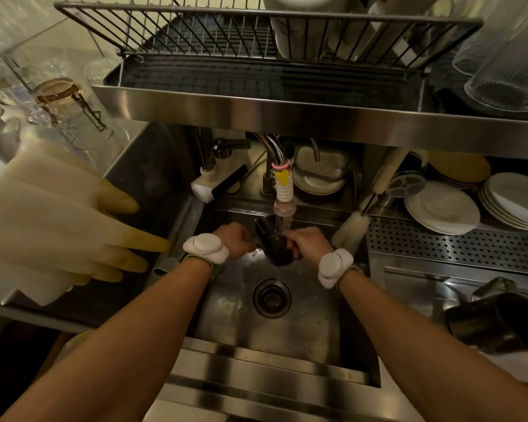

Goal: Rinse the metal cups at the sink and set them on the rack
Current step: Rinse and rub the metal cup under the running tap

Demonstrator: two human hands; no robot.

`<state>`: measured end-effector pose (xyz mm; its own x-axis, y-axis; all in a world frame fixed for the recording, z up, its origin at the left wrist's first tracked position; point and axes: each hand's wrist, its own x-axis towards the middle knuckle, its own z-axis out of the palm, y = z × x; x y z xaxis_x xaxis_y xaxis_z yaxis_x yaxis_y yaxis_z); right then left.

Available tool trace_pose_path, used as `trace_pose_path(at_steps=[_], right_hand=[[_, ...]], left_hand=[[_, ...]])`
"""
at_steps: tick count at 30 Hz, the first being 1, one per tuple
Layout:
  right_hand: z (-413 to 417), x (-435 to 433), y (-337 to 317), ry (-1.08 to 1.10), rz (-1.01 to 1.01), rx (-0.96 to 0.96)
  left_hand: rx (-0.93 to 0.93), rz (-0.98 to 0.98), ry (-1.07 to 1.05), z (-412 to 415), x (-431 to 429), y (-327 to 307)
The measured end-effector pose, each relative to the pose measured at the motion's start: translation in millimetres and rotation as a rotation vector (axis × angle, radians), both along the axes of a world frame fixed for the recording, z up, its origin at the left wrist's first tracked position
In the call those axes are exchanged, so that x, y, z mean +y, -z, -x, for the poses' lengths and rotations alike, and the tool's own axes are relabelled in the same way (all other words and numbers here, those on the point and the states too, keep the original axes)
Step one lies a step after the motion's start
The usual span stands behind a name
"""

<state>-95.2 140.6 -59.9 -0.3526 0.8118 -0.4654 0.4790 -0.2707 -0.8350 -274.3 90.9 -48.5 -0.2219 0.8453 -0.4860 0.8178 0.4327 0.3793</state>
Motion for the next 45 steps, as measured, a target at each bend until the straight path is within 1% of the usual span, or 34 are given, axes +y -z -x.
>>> trace_pose_path(at_steps=[2,4,8,10,16,19,22,26,28,32,36,39,41,45], right_hand=[[-8.0,-2.1,-0.8,-0.083,-0.023,-0.005],[-12.7,-2.8,-0.1,-0.108,-0.03,0.003],[-16.0,-1.8,6.8,0.005,-0.02,0.022],[-16.8,-0.9,10.4,0.047,-0.041,-0.003],[-20.4,0.3,13.1,0.04,-0.101,-0.067],[-18.4,-1.1,11.1,0.046,-0.117,-0.046],[-16.9,-4.9,10.1,0.005,-0.113,-0.042],[-23.5,3.3,6.3,0.042,-0.13,-0.07],[-21.4,4.7,2.5,-0.037,-0.188,-0.161],[-11.3,5.6,-10.7,-0.324,-0.405,-0.426],[-5.8,9.0,-28.8,-0.459,-0.548,-0.632],[-0.8,9.3,-37.0,-0.568,-0.691,-0.81],[0.6,11.3,-40.5,-0.63,-0.752,-0.903],[3.3,11.9,-47.0,-0.714,-0.858,-1.003]], left_hand=[[-0.001,0.006,-0.001,-0.7,0.6,1.1],[-0.006,0.002,0.0,-2.0,1.7,1.1],[-0.008,-0.009,0.01,-5.7,0.4,-0.1],[-0.002,-0.01,0.016,-6.0,-1.1,0.7],[-0.007,-0.006,0.013,-7.5,-1.8,-1.9],[-0.02,-0.018,0.01,-8.5,-1.5,-4.4],[-0.019,-0.01,0.01,-8.6,-2.2,-3.6],[-0.019,-0.009,0.002,-9.2,-4.1,-2.9],[-0.014,-0.004,0.001,-8.2,-5.4,-3.5],[-0.014,-0.02,0.008,-8.7,-2.9,-9.8],[-0.051,-0.064,0.011,-11.4,-1.3,-18.6],[-0.054,-0.078,0.017,-9.7,-4.7,-19.5],[-0.051,-0.077,0.017,-7.5,-7.2,-18.5],[-0.043,-0.071,0.015,-6.5,-11.6,-17.5]])
